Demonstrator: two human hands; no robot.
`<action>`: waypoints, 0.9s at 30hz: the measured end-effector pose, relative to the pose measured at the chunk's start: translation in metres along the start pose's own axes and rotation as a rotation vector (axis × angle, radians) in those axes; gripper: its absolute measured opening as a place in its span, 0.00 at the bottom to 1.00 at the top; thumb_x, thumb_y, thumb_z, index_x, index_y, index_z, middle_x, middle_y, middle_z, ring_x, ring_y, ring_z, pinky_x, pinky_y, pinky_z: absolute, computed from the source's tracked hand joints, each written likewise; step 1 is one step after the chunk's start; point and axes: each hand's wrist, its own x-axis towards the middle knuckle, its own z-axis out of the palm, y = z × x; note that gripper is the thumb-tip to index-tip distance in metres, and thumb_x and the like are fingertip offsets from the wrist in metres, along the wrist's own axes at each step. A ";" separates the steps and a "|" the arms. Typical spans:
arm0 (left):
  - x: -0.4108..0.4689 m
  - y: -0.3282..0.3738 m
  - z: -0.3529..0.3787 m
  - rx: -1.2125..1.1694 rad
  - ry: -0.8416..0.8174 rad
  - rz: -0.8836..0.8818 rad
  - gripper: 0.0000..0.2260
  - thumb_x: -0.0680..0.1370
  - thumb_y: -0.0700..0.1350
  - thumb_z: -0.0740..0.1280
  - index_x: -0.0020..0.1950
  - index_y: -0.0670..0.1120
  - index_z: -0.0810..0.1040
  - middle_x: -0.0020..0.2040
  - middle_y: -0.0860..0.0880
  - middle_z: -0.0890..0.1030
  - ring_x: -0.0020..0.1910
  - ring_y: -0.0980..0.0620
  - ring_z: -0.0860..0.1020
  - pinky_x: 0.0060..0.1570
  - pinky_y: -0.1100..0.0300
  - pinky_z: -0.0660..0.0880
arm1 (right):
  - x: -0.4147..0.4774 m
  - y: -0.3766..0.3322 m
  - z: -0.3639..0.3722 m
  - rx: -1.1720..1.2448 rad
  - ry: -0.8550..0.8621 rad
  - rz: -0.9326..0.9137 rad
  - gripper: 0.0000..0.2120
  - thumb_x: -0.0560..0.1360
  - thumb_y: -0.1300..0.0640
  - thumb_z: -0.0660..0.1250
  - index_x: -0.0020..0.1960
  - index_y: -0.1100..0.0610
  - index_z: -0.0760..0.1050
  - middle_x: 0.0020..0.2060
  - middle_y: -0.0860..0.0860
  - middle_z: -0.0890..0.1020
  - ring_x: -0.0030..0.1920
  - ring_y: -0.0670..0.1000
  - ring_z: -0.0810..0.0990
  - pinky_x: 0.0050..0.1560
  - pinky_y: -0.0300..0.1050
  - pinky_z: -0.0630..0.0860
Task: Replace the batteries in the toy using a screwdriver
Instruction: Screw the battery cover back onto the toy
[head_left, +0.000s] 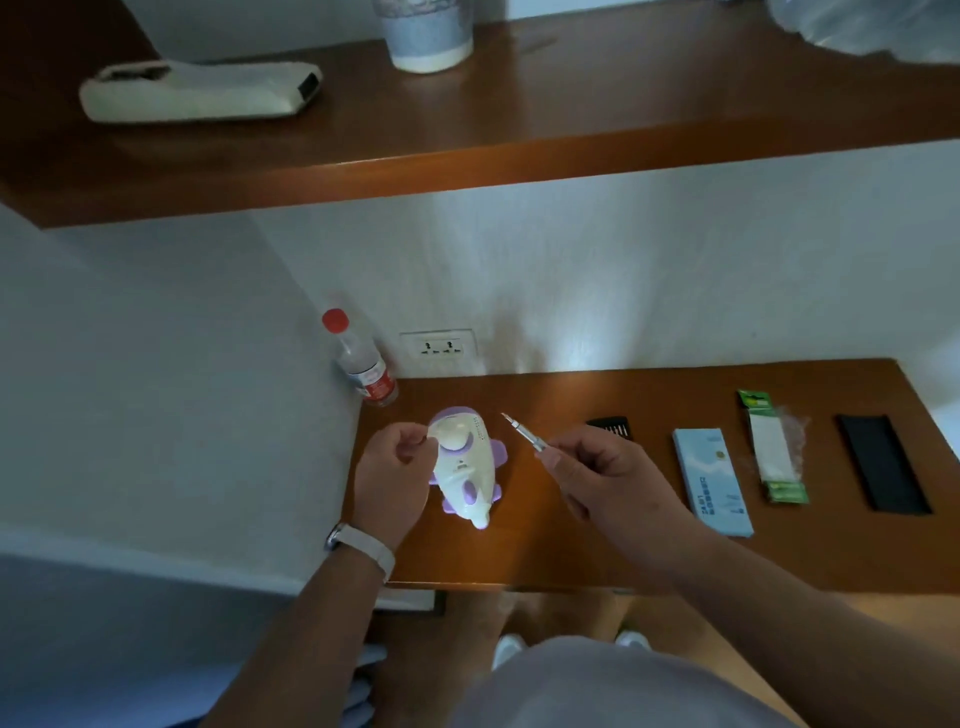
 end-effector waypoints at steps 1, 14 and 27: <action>0.004 -0.008 -0.001 0.015 -0.008 -0.021 0.06 0.80 0.49 0.68 0.56 0.56 0.76 0.52 0.55 0.80 0.55 0.51 0.79 0.44 0.68 0.72 | 0.003 0.000 0.006 0.011 -0.007 0.008 0.10 0.81 0.50 0.63 0.43 0.41 0.79 0.27 0.46 0.75 0.27 0.42 0.71 0.29 0.32 0.70; 0.033 -0.058 0.017 -0.390 -0.422 -0.501 0.39 0.77 0.58 0.71 0.80 0.52 0.53 0.76 0.45 0.68 0.74 0.41 0.69 0.73 0.41 0.67 | 0.037 0.013 0.063 0.099 0.010 0.089 0.10 0.81 0.51 0.63 0.45 0.43 0.82 0.27 0.48 0.75 0.29 0.47 0.72 0.30 0.36 0.72; 0.051 -0.089 0.035 -0.666 -0.646 -0.450 0.38 0.71 0.56 0.76 0.77 0.54 0.63 0.70 0.46 0.76 0.68 0.43 0.75 0.72 0.39 0.68 | 0.042 0.018 0.068 0.106 0.197 0.178 0.11 0.80 0.57 0.65 0.41 0.50 0.81 0.28 0.51 0.74 0.29 0.48 0.72 0.29 0.37 0.71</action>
